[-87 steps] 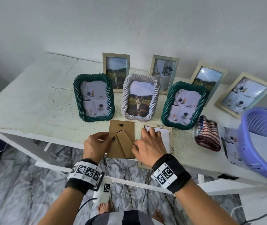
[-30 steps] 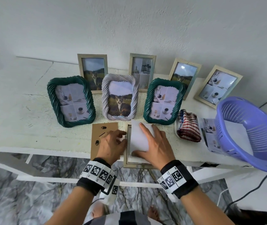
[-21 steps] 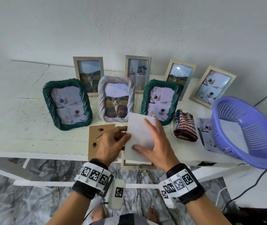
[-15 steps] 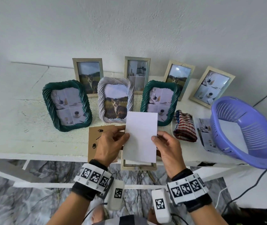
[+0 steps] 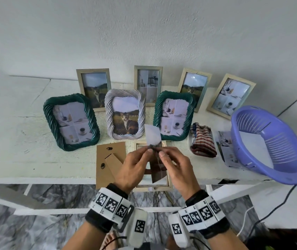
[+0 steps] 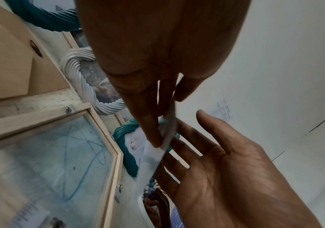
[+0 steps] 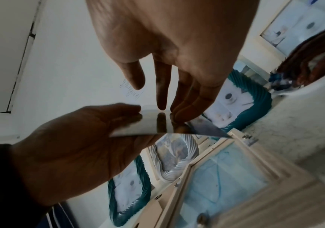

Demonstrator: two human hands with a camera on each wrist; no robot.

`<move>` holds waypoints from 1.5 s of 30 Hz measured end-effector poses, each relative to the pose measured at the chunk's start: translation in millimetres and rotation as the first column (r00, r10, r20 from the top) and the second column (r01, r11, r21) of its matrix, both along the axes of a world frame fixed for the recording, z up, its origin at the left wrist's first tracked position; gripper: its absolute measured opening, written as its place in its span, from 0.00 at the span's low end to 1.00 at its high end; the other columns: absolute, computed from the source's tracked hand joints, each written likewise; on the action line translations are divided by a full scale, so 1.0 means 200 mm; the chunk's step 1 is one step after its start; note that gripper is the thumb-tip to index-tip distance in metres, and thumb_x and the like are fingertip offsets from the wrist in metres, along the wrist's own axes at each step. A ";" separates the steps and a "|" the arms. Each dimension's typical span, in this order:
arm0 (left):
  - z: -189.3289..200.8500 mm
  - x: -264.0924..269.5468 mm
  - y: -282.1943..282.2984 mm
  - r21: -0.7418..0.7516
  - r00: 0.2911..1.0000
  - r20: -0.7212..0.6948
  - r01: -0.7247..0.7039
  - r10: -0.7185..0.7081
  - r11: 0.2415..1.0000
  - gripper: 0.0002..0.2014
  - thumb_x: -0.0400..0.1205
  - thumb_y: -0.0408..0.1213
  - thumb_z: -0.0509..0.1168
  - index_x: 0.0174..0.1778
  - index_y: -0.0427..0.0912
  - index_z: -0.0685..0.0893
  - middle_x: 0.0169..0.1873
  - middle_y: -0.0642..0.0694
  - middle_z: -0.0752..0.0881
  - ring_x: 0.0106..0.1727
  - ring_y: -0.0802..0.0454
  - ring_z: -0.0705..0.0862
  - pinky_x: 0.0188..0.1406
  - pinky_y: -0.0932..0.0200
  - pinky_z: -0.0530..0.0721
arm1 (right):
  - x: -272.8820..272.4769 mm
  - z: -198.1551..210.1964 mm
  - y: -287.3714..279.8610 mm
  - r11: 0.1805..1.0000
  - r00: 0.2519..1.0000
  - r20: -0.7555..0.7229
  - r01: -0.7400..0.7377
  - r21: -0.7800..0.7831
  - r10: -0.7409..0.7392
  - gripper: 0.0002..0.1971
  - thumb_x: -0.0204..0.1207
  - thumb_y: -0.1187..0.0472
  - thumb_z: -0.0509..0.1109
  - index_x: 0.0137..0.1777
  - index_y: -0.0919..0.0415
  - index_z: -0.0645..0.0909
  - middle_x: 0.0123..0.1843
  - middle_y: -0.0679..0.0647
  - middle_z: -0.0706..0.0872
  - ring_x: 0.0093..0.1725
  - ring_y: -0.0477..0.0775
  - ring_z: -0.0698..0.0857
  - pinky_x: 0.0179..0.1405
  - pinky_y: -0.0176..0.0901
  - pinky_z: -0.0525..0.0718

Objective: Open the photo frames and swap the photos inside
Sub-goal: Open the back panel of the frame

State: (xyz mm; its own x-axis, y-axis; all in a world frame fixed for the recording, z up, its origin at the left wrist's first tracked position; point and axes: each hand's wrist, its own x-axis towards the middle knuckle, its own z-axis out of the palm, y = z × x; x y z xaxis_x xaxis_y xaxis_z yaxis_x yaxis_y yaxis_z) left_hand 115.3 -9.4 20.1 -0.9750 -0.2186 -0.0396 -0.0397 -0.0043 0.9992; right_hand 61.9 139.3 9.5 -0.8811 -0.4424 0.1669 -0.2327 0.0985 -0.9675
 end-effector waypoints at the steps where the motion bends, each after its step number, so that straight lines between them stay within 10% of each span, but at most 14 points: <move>1: -0.02 -0.01 -0.01 -0.047 1.000 -0.018 -0.015 0.014 0.999 0.14 0.90 0.39 0.55 0.60 0.42 0.86 0.50 0.39 0.91 0.53 0.41 0.90 0.46 0.39 0.90 | -0.01 0.01 0.01 0.999 0.999 -0.038 -0.005 0.035 0.007 0.19 0.79 0.45 0.65 0.59 0.58 0.86 0.57 0.51 0.87 0.58 0.49 0.86 0.57 0.39 0.83; 8: -0.07 -0.13 0.04 -0.064 0.994 0.004 -0.105 0.106 0.992 0.11 0.86 0.41 0.63 0.46 0.57 0.91 0.47 0.45 0.92 0.51 0.40 0.90 0.47 0.32 0.88 | -0.27 0.09 0.37 0.897 0.899 -0.428 0.264 0.355 -0.095 0.12 0.81 0.59 0.69 0.61 0.61 0.85 0.52 0.53 0.87 0.46 0.48 0.86 0.41 0.40 0.87; 12: -0.06 -0.25 0.16 -0.066 0.996 0.005 -0.090 0.091 0.994 0.11 0.78 0.55 0.67 0.49 0.57 0.90 0.44 0.46 0.92 0.50 0.41 0.90 0.48 0.33 0.88 | -0.46 0.14 0.68 0.573 0.772 -0.593 0.599 0.560 -0.227 0.16 0.78 0.58 0.69 0.64 0.62 0.82 0.56 0.63 0.85 0.52 0.67 0.83 0.49 0.53 0.82; 15: -0.05 -0.35 0.29 -0.071 0.994 0.013 -0.110 0.111 0.991 0.10 0.78 0.51 0.69 0.46 0.51 0.91 0.41 0.44 0.92 0.46 0.39 0.90 0.44 0.33 0.89 | -0.56 0.16 0.88 0.383 0.869 -0.404 0.491 0.783 -0.287 0.22 0.79 0.49 0.68 0.68 0.61 0.79 0.57 0.64 0.86 0.56 0.68 0.82 0.50 0.57 0.83; 20: -0.02 -0.54 0.54 -0.079 0.993 0.086 -0.071 0.078 0.994 0.06 0.81 0.36 0.71 0.50 0.38 0.89 0.40 0.40 0.91 0.41 0.43 0.91 0.37 0.46 0.91 | -0.60 0.17 1.04 0.603 0.973 -0.113 0.213 0.769 -0.200 0.14 0.80 0.48 0.68 0.56 0.57 0.85 0.30 0.42 0.86 0.32 0.44 0.84 0.35 0.44 0.80; 30: -0.06 -0.88 0.95 -0.181 0.960 0.273 -0.014 0.064 0.983 0.04 0.79 0.31 0.71 0.48 0.36 0.88 0.31 0.45 0.87 0.21 0.58 0.84 0.20 0.60 0.86 | -0.67 0.30 1.24 0.753 0.948 -0.271 0.300 0.586 -0.167 0.13 0.83 0.54 0.64 0.45 0.64 0.83 0.36 0.52 0.85 0.36 0.53 0.81 0.40 0.49 0.77; 34: -0.15 -1.00 1.06 -0.267 0.940 0.337 0.041 0.053 0.963 0.11 0.70 0.41 0.75 0.43 0.39 0.90 0.36 0.39 0.91 0.37 0.44 0.91 0.38 0.45 0.92 | -0.68 0.28 1.27 0.768 0.958 -0.262 0.255 0.588 -0.117 0.11 0.83 0.52 0.65 0.43 0.57 0.81 0.31 0.43 0.80 0.31 0.41 0.77 0.34 0.40 0.71; 45: -0.22 -1.06 1.13 -0.602 0.907 0.388 0.114 0.165 0.790 0.13 0.74 0.46 0.68 0.44 0.41 0.90 0.43 0.36 0.90 0.47 0.38 0.88 0.50 0.51 0.88 | -0.65 0.08 1.14 0.720 0.970 -0.243 0.166 0.674 0.003 0.17 0.78 0.44 0.69 0.42 0.59 0.79 0.37 0.55 0.87 0.38 0.61 0.83 0.36 0.54 0.79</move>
